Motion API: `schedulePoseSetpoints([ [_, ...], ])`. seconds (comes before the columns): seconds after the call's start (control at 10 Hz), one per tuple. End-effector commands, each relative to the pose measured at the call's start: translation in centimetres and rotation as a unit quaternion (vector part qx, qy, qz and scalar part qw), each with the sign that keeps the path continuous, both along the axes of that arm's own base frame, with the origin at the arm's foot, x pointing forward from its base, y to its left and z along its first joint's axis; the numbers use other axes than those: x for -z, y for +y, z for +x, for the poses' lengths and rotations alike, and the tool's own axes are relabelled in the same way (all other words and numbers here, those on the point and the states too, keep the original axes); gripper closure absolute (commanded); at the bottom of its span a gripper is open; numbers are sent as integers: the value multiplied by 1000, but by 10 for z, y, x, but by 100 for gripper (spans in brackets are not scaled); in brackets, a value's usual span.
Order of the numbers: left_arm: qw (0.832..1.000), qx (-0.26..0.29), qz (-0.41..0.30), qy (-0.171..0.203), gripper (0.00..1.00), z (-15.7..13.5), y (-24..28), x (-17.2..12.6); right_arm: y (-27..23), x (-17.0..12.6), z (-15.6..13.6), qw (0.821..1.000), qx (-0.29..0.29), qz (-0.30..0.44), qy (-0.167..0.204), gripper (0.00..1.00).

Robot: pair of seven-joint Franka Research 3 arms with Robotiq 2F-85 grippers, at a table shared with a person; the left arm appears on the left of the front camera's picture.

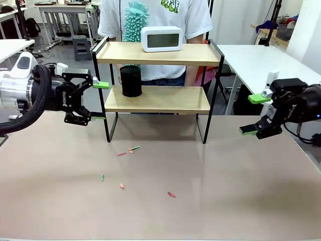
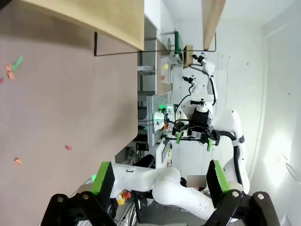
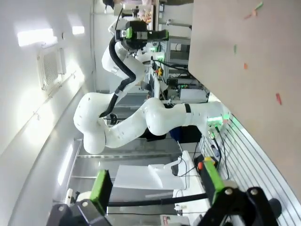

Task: Clean the shelf.
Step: Hand the Duster back to the human.

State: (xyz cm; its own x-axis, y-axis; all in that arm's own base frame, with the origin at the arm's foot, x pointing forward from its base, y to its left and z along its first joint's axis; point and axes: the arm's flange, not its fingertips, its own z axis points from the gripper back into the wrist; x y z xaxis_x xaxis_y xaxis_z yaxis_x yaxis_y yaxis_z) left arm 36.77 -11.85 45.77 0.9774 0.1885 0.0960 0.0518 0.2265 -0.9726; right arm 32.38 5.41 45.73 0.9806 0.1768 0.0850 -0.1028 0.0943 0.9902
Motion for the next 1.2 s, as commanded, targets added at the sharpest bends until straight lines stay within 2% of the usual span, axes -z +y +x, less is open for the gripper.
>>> schedulePoseSetpoints([
  [0.0, 1000, -7, -3, -23, 0, -2, 10, -12, -15, -5, 1, 1000, 25, 1, -9, 0],
  [1.1, 1000, -7, -3, -23, 0, -2, 10, -12, -15, -5, 1, 1000, 25, 1, -9, 0],
])
